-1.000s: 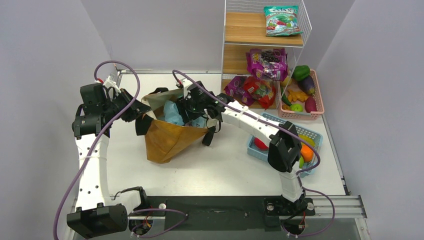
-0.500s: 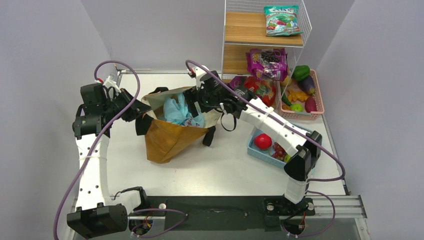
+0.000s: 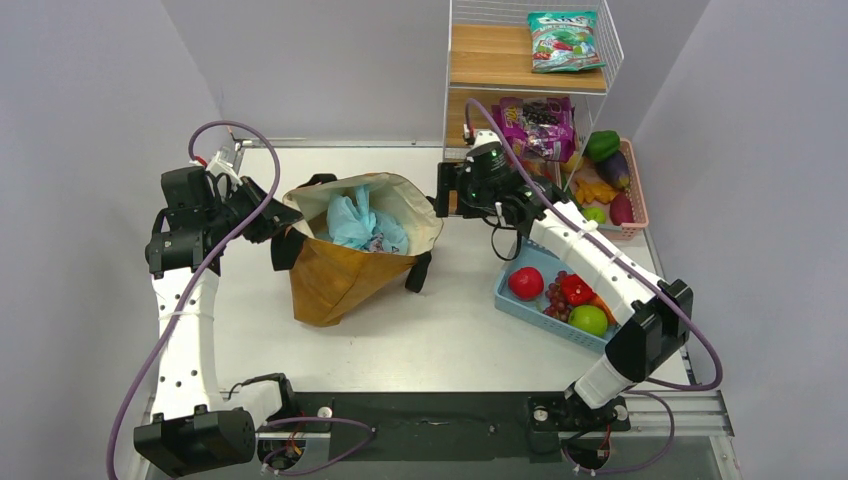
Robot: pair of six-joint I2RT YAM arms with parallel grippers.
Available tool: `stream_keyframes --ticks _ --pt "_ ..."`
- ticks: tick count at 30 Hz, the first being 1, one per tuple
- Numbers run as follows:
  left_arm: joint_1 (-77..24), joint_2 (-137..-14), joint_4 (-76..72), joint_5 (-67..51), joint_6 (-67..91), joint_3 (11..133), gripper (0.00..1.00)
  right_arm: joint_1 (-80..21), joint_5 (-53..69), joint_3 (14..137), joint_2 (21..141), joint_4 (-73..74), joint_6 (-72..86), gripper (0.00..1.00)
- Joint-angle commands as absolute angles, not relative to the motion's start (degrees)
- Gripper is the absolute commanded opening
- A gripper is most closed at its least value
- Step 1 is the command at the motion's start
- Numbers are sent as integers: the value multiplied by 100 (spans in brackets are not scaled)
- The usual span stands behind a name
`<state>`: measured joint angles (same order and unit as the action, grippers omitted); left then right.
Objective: Place the food into the grocery bag and tie it
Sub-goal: Place the grocery bag in the grocery bag, then adjust the grocery bag at the center of the board.
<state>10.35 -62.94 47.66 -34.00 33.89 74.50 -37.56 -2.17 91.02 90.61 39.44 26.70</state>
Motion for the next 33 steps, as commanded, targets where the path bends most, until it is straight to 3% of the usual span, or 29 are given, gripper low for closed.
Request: stream_keyframes --ticks 1,6,16,20,26,33 --pt "1083 -6196 4413 -3565 3415 7439 0 -3544 548 8674 8953 3266 3292 82" --pt "1083 -6183 4404 -3563 3414 7427 0 -3495 1112 8437 9197 2800 3648 76" --pt "1082 -6133 4500 -3525 3382 7413 0 -3460 1340 8231 9540 2535 3968 54" --pt "1080 -6130 4433 -3529 3442 7378 0 -3459 1465 8167 9540 2471 3973 39" --pt "1077 -6038 4137 -3791 3689 7306 0 -3485 1890 8411 9500 2504 3893 5" --pt "1078 -5925 3997 -3850 3931 7413 0 -3765 2117 9429 9405 2964 3805 0"
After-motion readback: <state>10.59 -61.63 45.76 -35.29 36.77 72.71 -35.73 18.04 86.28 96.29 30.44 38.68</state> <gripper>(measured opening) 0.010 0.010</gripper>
